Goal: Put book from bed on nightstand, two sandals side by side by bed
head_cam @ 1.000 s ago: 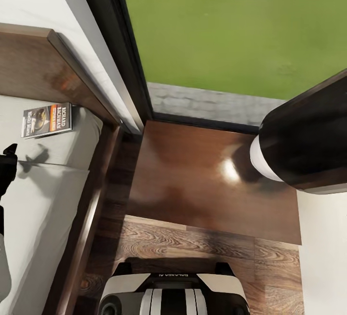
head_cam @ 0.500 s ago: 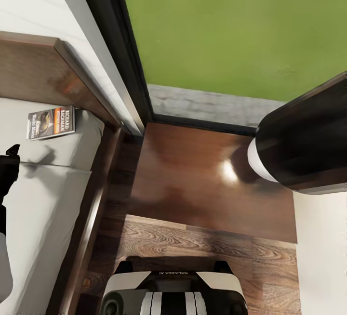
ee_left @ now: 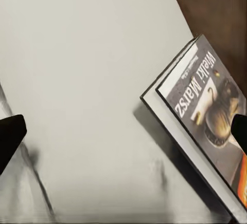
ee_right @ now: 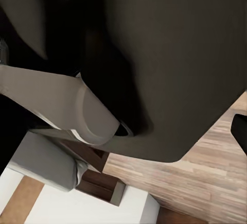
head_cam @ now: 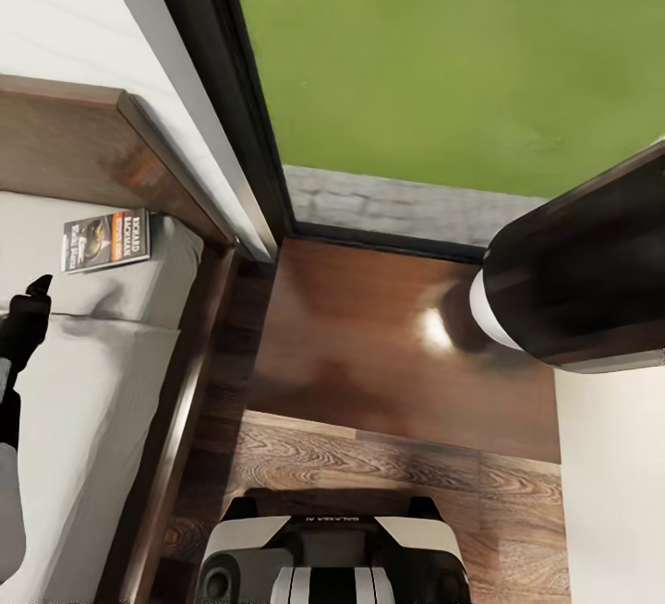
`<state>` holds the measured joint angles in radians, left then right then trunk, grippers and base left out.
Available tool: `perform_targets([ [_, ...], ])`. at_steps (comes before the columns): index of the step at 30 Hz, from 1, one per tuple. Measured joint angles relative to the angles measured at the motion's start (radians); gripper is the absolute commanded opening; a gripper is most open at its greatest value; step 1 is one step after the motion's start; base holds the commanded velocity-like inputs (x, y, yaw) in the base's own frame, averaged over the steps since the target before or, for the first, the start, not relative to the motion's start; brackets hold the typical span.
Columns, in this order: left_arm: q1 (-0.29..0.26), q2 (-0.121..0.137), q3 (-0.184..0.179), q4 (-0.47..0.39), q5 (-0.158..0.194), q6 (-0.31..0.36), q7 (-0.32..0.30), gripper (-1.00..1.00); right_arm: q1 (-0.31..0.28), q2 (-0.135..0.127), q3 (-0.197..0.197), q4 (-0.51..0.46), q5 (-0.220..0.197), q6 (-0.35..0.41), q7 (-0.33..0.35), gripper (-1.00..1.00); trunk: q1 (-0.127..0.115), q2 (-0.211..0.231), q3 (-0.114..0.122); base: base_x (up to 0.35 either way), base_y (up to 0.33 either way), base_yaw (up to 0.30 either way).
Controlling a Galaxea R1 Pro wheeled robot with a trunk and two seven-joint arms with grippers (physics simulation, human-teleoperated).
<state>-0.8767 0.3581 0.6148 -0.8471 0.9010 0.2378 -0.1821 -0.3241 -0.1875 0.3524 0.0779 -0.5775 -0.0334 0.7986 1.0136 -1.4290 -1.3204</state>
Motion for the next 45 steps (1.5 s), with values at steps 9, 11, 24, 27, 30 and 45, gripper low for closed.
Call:
perform_targets([
  [9,0.0,-0.012,-0.032,0.0,0.001,0.0,-0.001,1.0,0.0,0.0,0.0,0.0,0.0,0.0,0.0,1.0,-0.012,0.021,0.01,0.0,0.0,0.0],
  [11,0.0,-0.014,-0.034,0.0,0.002,0.0,-0.001,1.0,0.0,0.0,0.0,0.0,0.0,0.0,0.0,1.0,-0.015,0.028,0.013,0.0,0.0,0.0],
  [24,0.0,-0.009,-0.034,-0.032,0.0,0.0,0.0,1.0,0.0,0.0,0.0,0.0,0.0,0.0,-0.001,1.0,-0.023,0.042,0.019,0.0,0.0,0.0],
  [27,0.0,-0.008,-0.033,-0.056,0.0,0.0,0.001,1.0,0.0,0.0,0.0,0.0,0.0,-0.001,-0.001,1.0,-0.023,0.042,0.019,0.0,0.0,0.0],
  [30,0.0,-0.008,-0.035,-0.08,0.0,0.001,0.064,1.0,0.0,0.0,0.0,0.0,0.0,0.0,-0.001,1.0,-0.023,0.042,0.019,0.0,0.0,0.0],
  [45,-0.028,0.025,-0.191,-0.094,-0.003,0.005,0.201,1.0,0.0,0.0,0.0,0.0,0.0,-0.001,0.0,1.0,-0.023,0.042,0.019,0.0,0.0,0.0],
])
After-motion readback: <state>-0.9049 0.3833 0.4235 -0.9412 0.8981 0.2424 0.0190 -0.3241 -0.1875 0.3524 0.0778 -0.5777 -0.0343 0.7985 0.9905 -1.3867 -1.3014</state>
